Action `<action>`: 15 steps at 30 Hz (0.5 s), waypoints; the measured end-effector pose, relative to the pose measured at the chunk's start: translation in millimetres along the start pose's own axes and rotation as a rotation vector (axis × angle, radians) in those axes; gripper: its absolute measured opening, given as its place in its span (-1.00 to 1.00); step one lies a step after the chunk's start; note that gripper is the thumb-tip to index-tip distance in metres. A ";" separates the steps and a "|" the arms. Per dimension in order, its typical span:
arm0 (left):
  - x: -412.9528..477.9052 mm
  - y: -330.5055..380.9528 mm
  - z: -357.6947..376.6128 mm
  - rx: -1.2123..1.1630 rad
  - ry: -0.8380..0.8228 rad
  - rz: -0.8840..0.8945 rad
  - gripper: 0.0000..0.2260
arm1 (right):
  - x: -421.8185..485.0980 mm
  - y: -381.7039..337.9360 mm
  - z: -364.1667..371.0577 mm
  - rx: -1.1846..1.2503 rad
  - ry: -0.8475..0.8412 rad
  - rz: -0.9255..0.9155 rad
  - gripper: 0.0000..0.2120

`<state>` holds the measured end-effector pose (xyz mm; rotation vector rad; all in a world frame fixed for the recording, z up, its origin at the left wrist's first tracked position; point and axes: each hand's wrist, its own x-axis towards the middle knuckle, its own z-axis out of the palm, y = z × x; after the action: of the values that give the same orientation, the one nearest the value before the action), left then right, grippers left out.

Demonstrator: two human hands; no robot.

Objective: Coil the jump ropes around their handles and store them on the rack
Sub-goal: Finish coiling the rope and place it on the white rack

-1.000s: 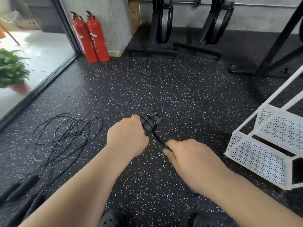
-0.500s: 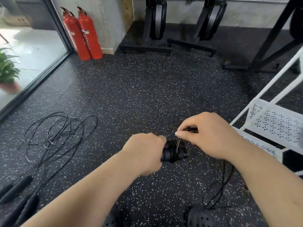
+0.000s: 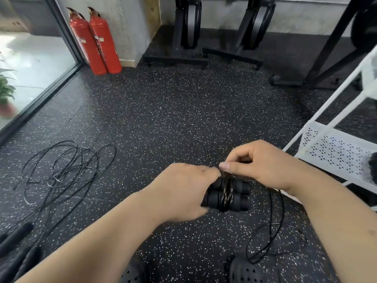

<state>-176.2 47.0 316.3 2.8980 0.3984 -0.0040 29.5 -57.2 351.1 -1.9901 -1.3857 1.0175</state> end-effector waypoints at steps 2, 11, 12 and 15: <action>-0.6 -1.8 -3.8 -0.049 0.054 -0.023 -0.70 | -2.2 -4.0 -1.8 0.113 -0.021 0.001 -0.68; -0.7 -12.0 -10.8 -0.363 0.164 -0.333 -0.70 | 22.9 3.4 52.0 0.188 0.106 0.253 -0.65; 0.3 -14.0 -10.3 -0.360 0.168 -0.380 -0.72 | 25.2 3.8 61.6 0.184 0.113 0.284 -0.61; 3.1 -21.4 -9.3 -0.371 0.182 -0.524 -0.72 | 28.5 4.5 84.8 0.263 0.100 0.285 -0.53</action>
<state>-179.2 69.9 320.7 2.3627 1.0551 0.2247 -30.6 -33.0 289.2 -2.0407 -0.8812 1.1406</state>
